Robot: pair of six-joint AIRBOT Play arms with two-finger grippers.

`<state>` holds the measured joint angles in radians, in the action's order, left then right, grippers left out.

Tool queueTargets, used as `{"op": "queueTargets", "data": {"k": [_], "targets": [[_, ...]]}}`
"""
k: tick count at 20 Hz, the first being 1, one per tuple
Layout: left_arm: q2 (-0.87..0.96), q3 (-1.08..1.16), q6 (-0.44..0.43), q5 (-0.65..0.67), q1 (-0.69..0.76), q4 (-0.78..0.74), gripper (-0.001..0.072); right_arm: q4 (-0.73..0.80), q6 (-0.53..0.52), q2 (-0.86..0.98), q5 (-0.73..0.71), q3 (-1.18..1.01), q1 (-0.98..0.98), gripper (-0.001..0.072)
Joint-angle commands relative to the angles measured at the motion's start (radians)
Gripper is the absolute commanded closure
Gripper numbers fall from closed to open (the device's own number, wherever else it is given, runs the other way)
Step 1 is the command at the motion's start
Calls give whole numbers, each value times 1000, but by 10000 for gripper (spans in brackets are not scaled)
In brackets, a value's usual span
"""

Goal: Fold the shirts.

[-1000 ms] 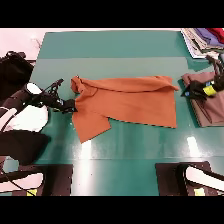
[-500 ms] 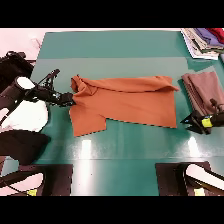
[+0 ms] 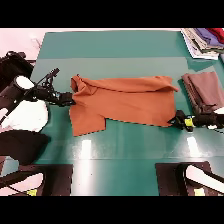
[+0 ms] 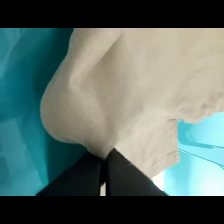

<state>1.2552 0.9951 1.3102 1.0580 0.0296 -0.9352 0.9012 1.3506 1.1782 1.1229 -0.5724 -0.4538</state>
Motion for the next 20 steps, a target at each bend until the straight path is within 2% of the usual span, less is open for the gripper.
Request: {"op": "queueTargets", "data": {"k": [1,5,11,15,18,20], "targets": [[-44,10,2,-17,0,0,683,-16,-26,-8,12,-34,70,695],[-225,180,28,11,-2,-9,683,-10,-32,-177,106,-278,84,696],[-440,786,56,45,-1,-23,683,-7,-32,-424,159,-935,-26,695],[-440,1163,137,67,-1,-134,683,-6,0,-426,193,-1301,-135,695],[-440,1232,148,12,-2,-189,684,-7,60,-345,282,-1527,-191,696],[-437,1217,148,7,-2,-217,684,-8,87,-298,325,-1591,-196,696]]}}
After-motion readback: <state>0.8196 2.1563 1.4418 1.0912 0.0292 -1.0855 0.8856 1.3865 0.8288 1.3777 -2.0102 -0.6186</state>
